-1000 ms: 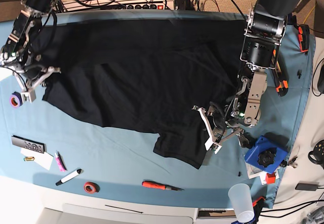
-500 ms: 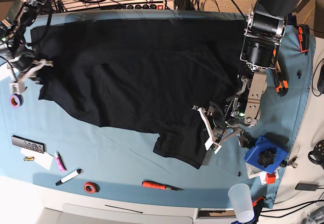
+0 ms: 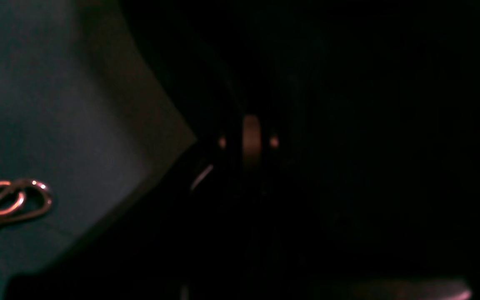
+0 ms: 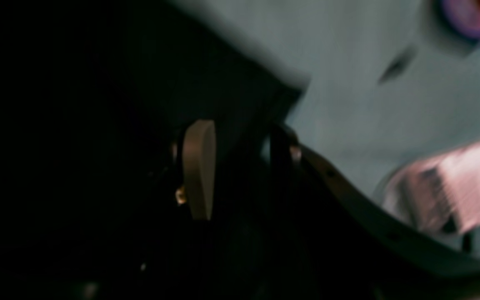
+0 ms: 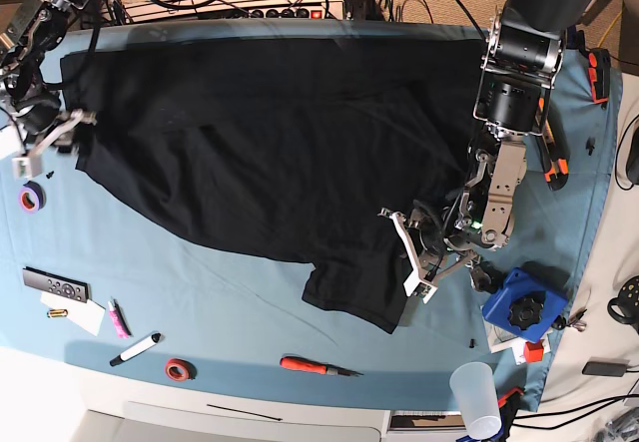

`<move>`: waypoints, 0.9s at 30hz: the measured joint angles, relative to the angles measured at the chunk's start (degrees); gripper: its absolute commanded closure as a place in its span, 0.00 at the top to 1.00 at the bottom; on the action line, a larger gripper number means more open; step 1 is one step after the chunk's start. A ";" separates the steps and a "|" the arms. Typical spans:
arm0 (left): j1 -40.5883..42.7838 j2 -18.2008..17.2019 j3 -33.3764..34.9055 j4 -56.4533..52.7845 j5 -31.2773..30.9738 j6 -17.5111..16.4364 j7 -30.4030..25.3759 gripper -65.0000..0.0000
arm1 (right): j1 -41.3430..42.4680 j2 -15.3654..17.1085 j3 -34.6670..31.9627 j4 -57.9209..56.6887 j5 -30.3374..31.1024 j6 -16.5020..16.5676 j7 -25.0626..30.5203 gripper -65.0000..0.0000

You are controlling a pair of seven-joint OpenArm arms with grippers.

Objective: Layout the t-shirt on the table in an organized manner, then fold the t-shirt properly
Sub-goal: 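Grasp the shirt's side edge with the right gripper, holding the left grip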

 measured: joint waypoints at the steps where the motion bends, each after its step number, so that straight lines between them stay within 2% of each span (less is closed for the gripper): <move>1: 0.00 0.00 0.00 0.00 -0.02 0.00 0.00 0.09 | 0.44 0.00 0.13 0.00 -0.07 -0.04 0.52 0.35; 4: 0.00 0.26 0.00 0.00 0.17 0.02 0.02 0.09 | 2.69 -0.11 -0.11 0.00 -4.59 -0.02 0.04 0.35; 5: 0.00 0.31 0.00 0.00 0.17 0.04 0.00 0.09 | 3.48 -0.15 -0.11 -0.04 -6.45 -0.09 1.49 0.35; 7: 0.00 0.44 0.00 0.00 0.20 0.11 0.00 0.09 | 5.03 -0.13 -0.04 -1.16 -7.89 -3.91 5.31 0.35; 10: -0.02 0.66 -0.02 0.00 0.26 0.17 0.02 0.09 | 8.85 0.04 0.04 -6.91 -10.54 -5.35 5.51 0.35; 13: 0.00 0.76 -0.02 -0.02 0.13 0.02 0.02 0.09 | 12.22 -0.02 0.00 -15.93 -10.56 -4.76 5.40 0.35; 18: 0.02 0.76 -0.02 0.00 0.00 -0.02 0.00 0.09 | 15.61 -0.09 0.13 -26.43 -5.16 0.04 2.49 0.35; 21: 0.02 0.76 -0.02 0.00 0.00 -0.02 0.02 0.10 | 15.87 0.15 0.13 -28.50 -4.00 0.04 3.45 0.35; 23: 0.02 0.76 -0.02 0.00 -0.02 -0.50 -0.15 0.20 | 15.85 0.22 0.13 -28.79 -3.91 0.22 3.52 0.35; 25: 0.11 0.72 0.02 -0.20 0.48 -4.68 -2.10 0.36 | 15.85 0.31 0.13 -28.79 -3.91 0.20 3.32 0.35; 27: 0.55 0.79 0.02 -0.37 0.39 -7.98 -5.16 0.46 | 15.87 0.31 0.13 -28.79 -3.87 0.20 3.06 0.35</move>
